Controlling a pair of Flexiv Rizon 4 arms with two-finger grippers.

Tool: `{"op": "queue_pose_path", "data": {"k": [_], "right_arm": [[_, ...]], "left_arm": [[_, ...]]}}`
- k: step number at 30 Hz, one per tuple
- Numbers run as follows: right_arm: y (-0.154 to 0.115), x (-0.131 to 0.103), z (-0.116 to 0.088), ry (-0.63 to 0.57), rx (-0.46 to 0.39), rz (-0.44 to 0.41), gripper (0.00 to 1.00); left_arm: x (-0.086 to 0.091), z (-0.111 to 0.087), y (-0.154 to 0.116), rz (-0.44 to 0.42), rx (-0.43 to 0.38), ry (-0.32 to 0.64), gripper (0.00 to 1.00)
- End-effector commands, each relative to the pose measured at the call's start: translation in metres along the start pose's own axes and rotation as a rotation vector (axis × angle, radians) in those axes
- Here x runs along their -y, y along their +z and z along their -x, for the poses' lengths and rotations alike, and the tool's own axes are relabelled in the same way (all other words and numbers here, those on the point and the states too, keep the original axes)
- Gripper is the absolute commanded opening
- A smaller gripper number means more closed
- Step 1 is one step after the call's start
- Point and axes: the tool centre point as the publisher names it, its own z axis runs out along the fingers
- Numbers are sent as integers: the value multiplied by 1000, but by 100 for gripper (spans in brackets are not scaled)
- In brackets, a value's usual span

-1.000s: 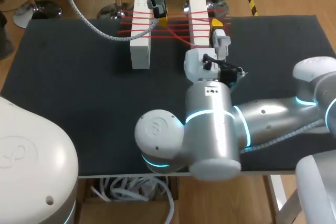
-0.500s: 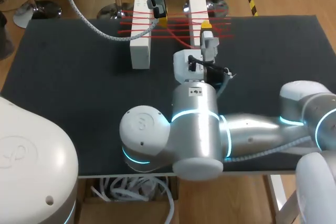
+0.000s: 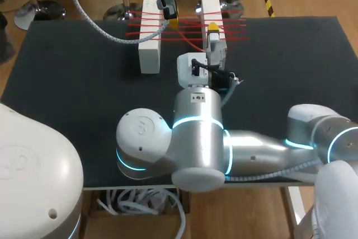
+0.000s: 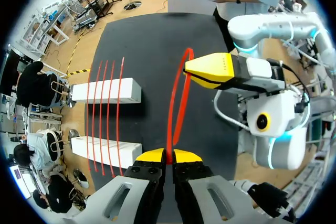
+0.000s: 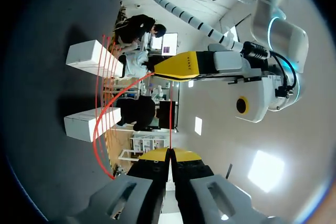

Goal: Grab the tape and strap the tape.

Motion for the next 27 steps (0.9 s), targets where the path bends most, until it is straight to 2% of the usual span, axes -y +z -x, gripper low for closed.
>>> {"op": "queue_pose_path", "data": {"k": [1,27], "right_arm": [[2,-7,2,-3,-4,-18,0],[-1,-18,-2,-33,-6,-19,0]], "left_arm": [[0,0,-1,3,-1,0,0],[0,0,-1,3,-1,0,0]]}}
